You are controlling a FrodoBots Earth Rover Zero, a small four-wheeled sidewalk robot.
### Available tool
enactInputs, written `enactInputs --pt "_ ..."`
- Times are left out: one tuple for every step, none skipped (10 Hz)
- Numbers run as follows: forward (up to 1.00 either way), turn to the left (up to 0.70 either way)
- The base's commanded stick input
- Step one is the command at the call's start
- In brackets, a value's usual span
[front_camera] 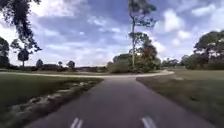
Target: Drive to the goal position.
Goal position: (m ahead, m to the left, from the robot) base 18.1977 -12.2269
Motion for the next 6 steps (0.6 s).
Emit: enactInputs --pt "0.69 0.03" --pt "0.69 0.03" --pt "0.69 0.03" --pt "0.69 0.03" --pt "0.69 0.03" --pt "0.69 0.03"
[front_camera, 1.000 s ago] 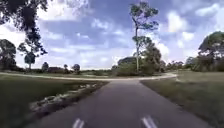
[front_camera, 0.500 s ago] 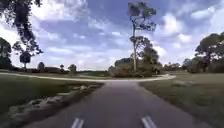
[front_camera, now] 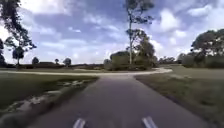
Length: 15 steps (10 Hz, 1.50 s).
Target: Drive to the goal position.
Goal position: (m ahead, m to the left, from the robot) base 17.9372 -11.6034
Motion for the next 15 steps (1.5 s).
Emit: enactInputs --pt "0.69 0.03" --pt "0.69 0.03" --pt "0.69 0.03" --pt "0.69 0.03" --pt "0.69 0.03" --pt "0.69 0.03" --pt "0.69 0.03" --pt "0.69 0.03" --pt "0.69 0.03" --pt "0.69 0.03" --pt "0.69 0.03" --pt "0.69 0.03" --pt "0.69 0.03" --pt "0.69 0.03" --pt "0.69 0.03"
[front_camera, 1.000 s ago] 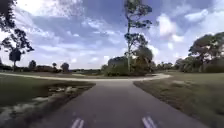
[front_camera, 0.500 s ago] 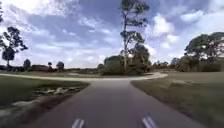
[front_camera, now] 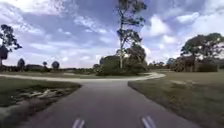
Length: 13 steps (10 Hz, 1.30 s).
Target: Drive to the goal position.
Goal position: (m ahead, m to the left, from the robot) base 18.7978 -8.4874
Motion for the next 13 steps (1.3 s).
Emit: enactInputs --pt "0.69 0.03" --pt "0.69 0.03" --pt "0.69 0.03" --pt "0.69 0.03" --pt "0.69 0.09" --pt "0.69 0.17" --pt "0.69 0.26" --pt "0.69 0.34" --pt "0.69 0.34" --pt "0.69 0.34" --pt "0.69 0.34" --pt "0.69 0.34" --pt "0.69 0.34"
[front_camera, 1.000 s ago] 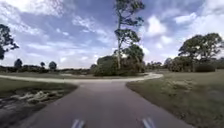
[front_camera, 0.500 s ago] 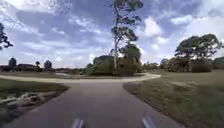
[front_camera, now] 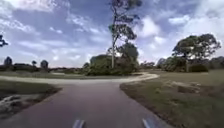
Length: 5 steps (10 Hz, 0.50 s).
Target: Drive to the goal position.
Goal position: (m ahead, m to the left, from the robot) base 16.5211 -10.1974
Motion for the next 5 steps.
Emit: enactInputs --pt "0.69 0.34" --pt "0.69 0.32" --pt "0.69 0.20" --pt "0.69 0.07" --pt "0.69 0.03"
